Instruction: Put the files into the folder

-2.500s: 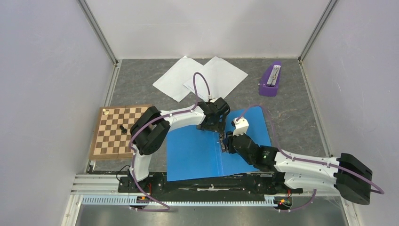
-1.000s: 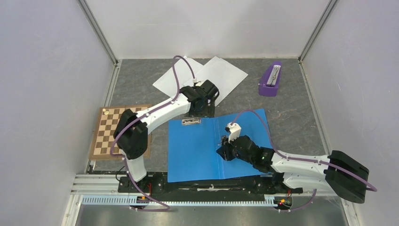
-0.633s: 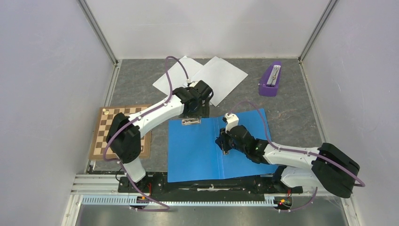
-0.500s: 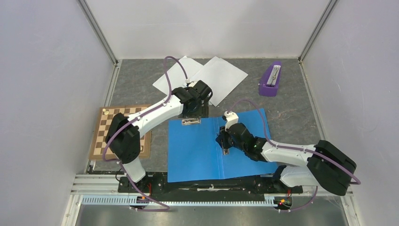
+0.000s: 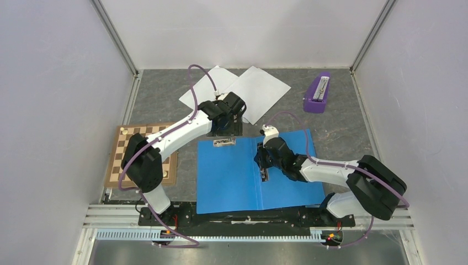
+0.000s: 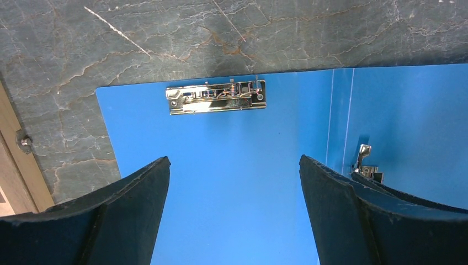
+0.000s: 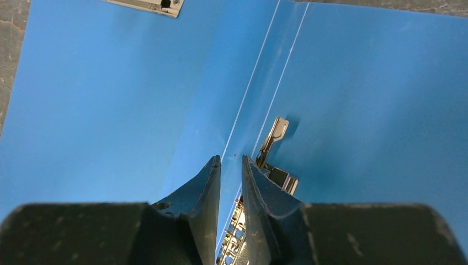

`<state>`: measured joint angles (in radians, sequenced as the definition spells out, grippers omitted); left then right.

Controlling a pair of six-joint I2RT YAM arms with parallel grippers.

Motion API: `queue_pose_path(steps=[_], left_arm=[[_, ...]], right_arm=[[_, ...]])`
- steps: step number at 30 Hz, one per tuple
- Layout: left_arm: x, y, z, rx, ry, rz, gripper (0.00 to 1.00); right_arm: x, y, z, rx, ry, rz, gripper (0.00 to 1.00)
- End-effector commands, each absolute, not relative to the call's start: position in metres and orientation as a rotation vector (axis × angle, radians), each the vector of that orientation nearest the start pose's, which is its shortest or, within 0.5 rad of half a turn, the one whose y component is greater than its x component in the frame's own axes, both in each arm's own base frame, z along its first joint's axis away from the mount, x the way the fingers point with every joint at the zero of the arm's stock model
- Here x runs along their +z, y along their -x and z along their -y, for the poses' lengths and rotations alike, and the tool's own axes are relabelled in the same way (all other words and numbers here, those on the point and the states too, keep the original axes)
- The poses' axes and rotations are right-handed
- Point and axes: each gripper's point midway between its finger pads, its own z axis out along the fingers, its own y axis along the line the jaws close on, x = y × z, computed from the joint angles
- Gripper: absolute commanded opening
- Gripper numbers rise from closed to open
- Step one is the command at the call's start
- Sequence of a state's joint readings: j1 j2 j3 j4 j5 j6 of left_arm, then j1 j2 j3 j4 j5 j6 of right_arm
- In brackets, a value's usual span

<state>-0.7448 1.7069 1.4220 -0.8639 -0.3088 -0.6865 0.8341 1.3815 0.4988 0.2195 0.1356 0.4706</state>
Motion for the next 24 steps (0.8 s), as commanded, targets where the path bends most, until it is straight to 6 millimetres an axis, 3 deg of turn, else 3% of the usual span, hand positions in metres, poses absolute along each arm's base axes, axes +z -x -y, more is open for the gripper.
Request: queue_pose_path(steps=[1,17,21,24], left_arm=[[0.148,-0.31,0.239,-0.116,0.026,-2.557,0.93],[0.16,-0.325,0.251,-0.186,0.025,-2.534,0.93],[0.169,-0.343,0.25,-0.218,0.046,-2.502,0.93],[0.181,-0.371,0.248,-0.262,0.075,-2.45,0.93]], right_arm=[[0.056,-0.251,-0.261,0.565,0.307,-2.223,0.24],[0.057,-0.268,-0.266,0.519,0.311,-2.248,0.27],[0.078,-0.275,-0.274,0.543,0.31,-2.211,0.32],[0.105,-0.286,-0.28,0.562,0.296,-2.161,0.46]])
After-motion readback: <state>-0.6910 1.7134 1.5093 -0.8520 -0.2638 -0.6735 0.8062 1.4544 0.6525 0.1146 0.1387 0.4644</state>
